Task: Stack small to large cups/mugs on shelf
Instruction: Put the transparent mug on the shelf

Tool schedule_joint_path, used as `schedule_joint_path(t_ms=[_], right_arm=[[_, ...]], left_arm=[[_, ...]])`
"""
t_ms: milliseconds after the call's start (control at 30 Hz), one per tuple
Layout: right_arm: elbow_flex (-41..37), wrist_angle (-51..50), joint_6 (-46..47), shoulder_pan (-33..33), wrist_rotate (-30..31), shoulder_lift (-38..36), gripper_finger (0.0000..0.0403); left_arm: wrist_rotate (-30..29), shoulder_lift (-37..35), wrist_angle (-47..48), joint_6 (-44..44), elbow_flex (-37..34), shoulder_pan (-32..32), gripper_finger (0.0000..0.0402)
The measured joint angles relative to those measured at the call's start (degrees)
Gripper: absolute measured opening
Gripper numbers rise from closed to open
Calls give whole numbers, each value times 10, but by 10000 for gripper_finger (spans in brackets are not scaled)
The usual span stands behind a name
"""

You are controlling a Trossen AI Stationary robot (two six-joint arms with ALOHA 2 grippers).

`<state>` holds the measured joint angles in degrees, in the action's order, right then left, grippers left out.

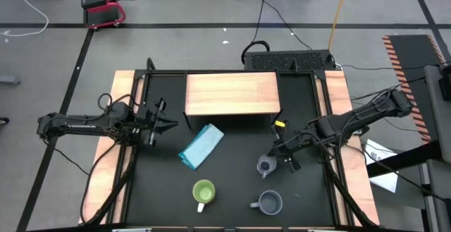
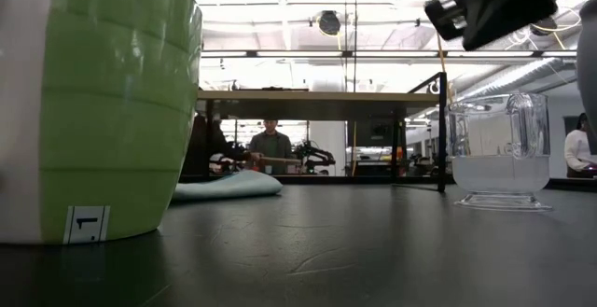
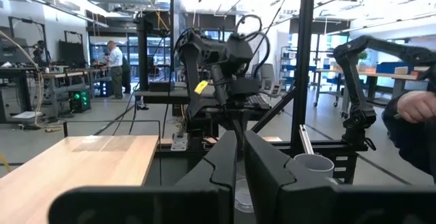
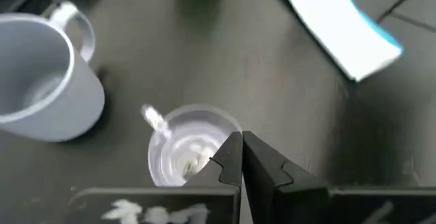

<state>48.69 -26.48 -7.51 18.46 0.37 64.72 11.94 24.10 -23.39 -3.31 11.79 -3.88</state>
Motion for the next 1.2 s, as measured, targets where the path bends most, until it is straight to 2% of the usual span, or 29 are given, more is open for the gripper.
schedule_joint_path(t_ms=[467,867,1033,1200], right_arm=[[131,-151,8,-1,-4,101,0],[138,-192,56,-9,-9,134,2],[138,-191,72,-12,-67,136,26],[138,-192,82,-17,-68,138,67]], left_arm=[[0,0,36,1,0,0,31],[0,0,44,3,0,0,31],[0,0,44,3,0,0,31],[0,0,49,15,0,0,31]])
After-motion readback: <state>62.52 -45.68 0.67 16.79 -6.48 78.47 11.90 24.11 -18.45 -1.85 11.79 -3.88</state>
